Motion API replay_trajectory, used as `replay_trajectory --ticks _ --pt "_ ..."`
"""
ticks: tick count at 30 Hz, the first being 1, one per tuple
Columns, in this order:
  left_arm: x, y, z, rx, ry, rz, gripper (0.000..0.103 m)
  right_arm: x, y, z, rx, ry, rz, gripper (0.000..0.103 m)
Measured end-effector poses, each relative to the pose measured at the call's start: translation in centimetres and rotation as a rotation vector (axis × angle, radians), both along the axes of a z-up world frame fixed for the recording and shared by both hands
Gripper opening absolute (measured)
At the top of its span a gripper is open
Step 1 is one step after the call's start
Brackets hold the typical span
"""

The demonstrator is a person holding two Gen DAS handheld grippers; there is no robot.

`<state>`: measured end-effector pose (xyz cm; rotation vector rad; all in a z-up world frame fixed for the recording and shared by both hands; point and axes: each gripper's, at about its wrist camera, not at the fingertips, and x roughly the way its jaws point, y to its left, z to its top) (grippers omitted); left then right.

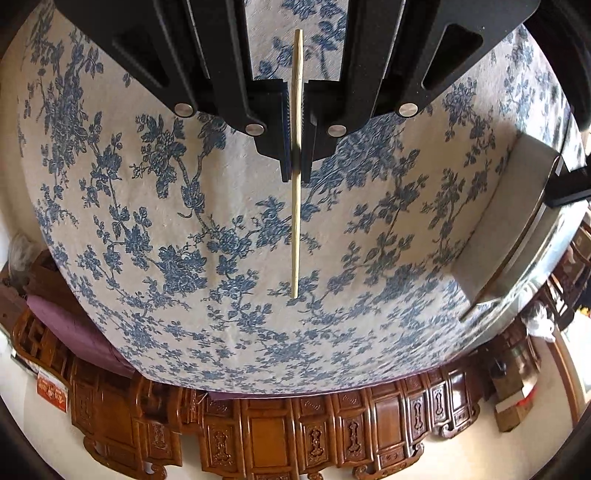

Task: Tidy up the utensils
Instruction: 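Lower the chopstick into the tray with the left gripper while the right gripper carries its chopstick toward the tray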

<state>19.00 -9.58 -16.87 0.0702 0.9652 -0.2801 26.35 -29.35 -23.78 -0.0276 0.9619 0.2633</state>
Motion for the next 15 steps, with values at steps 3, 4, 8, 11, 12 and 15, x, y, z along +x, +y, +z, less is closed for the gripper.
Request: replay_trajectory --ticks 3,4,8,11,12,15 --pt "-0.6 1.1 0.8 -0.005 -0.015 0.01 0.004 -0.6 0.6 0.3 0.003 0.001 -0.003 0.006" --pt "-0.8 1.6 1.1 -0.006 -0.02 0.016 0.004 -0.8 0.8 0.4 0.007 0.004 -0.003 0.006" --pt "-1.6 3.2 2.6 -0.028 -0.032 0.027 0.004 -2.2 1.9 0.6 0.051 0.025 -0.026 0.006" --pt "-1.9 4.1 3.7 -0.033 -0.042 0.03 0.004 -2.7 2.5 1.0 0.052 0.035 -0.031 0.006" --pt "-1.9 4.6 4.2 -0.034 -0.046 0.032 0.004 -2.9 2.7 1.2 0.046 0.035 -0.03 0.006" --pt "-1.8 5.6 5.1 -0.033 -0.046 0.031 0.004 -3.3 3.2 2.2 0.039 0.034 -0.025 0.006"
